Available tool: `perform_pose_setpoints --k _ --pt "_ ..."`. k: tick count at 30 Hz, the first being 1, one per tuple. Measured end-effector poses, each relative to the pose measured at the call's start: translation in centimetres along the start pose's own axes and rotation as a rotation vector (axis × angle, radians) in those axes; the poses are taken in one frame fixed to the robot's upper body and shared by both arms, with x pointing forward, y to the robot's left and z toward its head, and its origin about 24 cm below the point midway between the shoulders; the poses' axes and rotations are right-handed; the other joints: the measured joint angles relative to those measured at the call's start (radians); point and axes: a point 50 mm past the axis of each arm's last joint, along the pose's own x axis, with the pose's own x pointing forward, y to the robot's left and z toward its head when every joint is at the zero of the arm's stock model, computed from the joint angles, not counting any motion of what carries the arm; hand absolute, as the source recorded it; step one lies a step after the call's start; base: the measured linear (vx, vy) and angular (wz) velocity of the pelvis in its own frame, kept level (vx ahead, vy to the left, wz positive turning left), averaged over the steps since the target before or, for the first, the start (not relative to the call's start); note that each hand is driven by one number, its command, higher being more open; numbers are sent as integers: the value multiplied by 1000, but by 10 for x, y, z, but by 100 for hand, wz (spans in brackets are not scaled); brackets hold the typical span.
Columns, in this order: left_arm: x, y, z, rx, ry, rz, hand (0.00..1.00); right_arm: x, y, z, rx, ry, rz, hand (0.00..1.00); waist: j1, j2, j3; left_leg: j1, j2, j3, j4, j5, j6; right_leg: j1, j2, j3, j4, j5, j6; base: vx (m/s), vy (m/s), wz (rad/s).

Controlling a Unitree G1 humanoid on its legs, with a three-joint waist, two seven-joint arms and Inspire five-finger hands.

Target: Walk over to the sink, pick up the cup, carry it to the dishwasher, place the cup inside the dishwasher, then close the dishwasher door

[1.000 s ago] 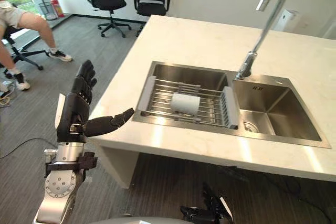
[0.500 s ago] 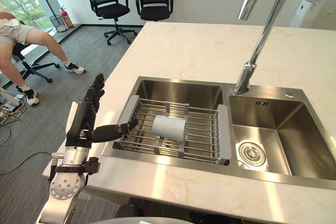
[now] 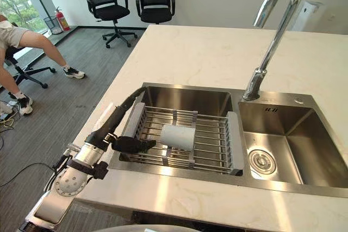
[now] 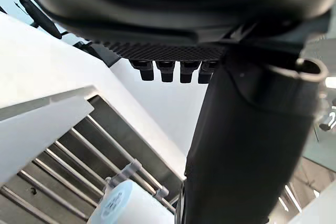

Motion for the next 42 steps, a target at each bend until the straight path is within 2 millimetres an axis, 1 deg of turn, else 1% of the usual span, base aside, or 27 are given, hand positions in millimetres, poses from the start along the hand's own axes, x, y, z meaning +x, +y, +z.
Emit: perform_pose_setpoints --k 2,6,9,14,18,21,23,25,26,29,33,35,42 --pt "1 2 -1 19 3 -19 100 0 0 0 -2 2 3 100 -7 0 -4 0 1 2 -7 4 0 -4 1 2 0 4 5 0 0 0" --pt "8 6 0 65 -4 -61 100 0 0 0 -1 15 8 100 -6 -1 -7 0 1 8 -14 7 0 -6 7 7 -8 11 11 0 0 0" --pt "16 3 -2 82 -2 -113 100 0 -1 1 -14 23 21 100 -6 -3 -9 -1 0 14 -19 8 0 -5 7 10 -8 13 11 28 6 -4" --pt "23 -2 -6 101 25 -164 100 2 -1 3 -17 33 33 100 -11 -3 -9 -1 0 15 -19 8 1 -5 7 11 -9 13 11 0 0 0" --pt "30 3 -11 132 39 -176 100 2 -2 4 -30 40 44 100 -11 -2 -10 -1 -1 14 -21 11 2 -5 7 9 -7 13 11 0 0 0" --pt "31 6 -14 159 53 -201 100 4 0 6 -29 49 54 100 -11 0 -10 -1 -2 9 -24 15 3 -2 6 3 -5 12 10 -12 -2 4" --pt "37 2 -18 167 64 -234 100 10 4 9 -33 69 64 100 -14 0 -10 0 -6 -2 -28 21 5 4 4 -9 -5 11 10 -31 -3 17" --pt "45 -3 -22 196 82 -277 100 21 11 12 -40 105 73 100 -15 3 -9 8 -11 -9 -45 34 7 5 -1 -16 5 7 8 -48 0 15" --pt "50 -7 -25 208 102 -302 100 28 18 14 -46 126 70 100 -19 7 -6 18 -18 -11 -62 45 10 3 -7 -19 17 0 7 -41 4 11" --pt "59 -15 -29 234 126 -328 100 34 19 16 -53 160 35 100 -22 13 -5 22 -28 -14 -82 58 13 -10 -18 -23 37 -10 9 -53 17 8" --pt "70 -19 -33 305 154 -351 100 36 18 15 -55 187 9 100 -27 16 -3 22 -31 -17 -91 67 15 -14 -22 -28 46 -10 10 -12 3 3" --pt "76 -20 -33 329 161 -357 100 36 16 15 -57 191 -6 100 -36 19 -1 22 -34 -22 -93 70 16 -14 -24 -31 47 -11 11 -9 0 6" --pt "95 -23 -26 427 130 -371 100 39 9 14 -62 218 -54 100 -42 29 4 13 -39 -30 -98 80 18 -26 -31 -40 62 -15 17 -9 -1 3"
